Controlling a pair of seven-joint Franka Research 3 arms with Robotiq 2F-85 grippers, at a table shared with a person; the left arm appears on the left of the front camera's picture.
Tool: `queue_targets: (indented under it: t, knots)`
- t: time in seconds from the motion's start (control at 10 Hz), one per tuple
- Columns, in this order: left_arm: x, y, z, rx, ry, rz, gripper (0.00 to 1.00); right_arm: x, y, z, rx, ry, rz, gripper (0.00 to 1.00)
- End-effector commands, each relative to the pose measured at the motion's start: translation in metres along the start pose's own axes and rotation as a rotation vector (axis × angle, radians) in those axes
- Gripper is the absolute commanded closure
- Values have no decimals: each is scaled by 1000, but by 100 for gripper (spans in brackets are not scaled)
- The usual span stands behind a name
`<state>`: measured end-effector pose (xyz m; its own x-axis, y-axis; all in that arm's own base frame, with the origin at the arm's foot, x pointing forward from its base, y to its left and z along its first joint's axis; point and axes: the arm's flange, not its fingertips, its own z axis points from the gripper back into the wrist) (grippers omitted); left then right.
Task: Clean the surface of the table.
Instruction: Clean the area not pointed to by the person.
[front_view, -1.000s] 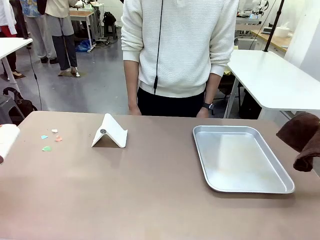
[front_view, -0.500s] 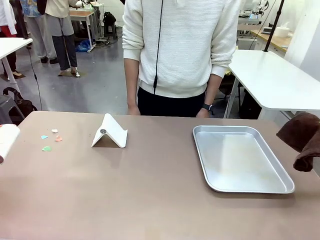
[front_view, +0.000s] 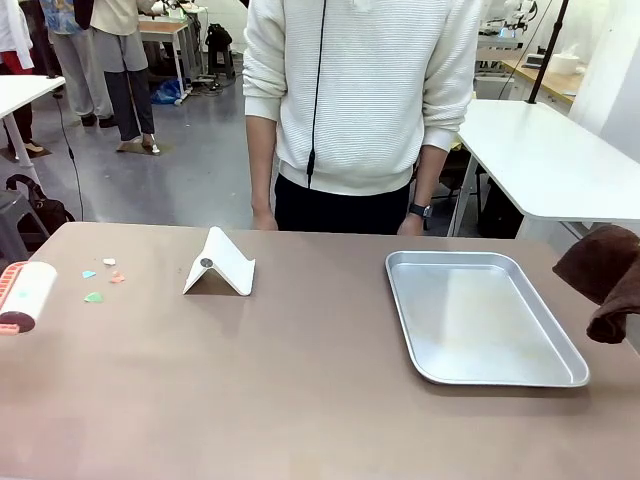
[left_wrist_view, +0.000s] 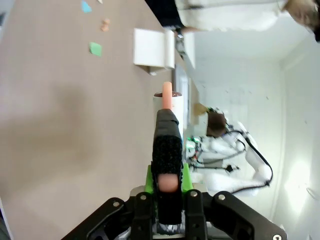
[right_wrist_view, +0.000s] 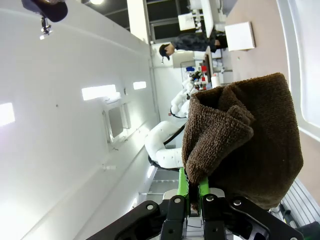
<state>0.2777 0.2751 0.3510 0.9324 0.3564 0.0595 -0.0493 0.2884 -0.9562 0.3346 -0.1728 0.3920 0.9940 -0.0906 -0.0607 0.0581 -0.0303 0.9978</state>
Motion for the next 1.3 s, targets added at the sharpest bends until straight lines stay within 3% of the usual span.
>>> queue_targets:
  t: [0.0,0.3,0.4,0.6,0.9,1.2]
  knots:
    - [2,-23,-19,57,-138,98,78,-4,3,1,6,15,2,92]
    - [13,-25,-23,172,-272,140,78,-4,3,1,6,15,2,92]
    - [15,-26,-28,223,-301,123,97,-4,3,1,6,15,2,92]
    - [23,-23,-44,287,-309,126,97,-4,3,1,6,15,2,92]
    - [39,-22,-63,384,-396,164,97,-4,3,1,6,15,2,92]
    - [48,-21,-72,421,-399,230,97,-4,3,1,6,15,2,92]
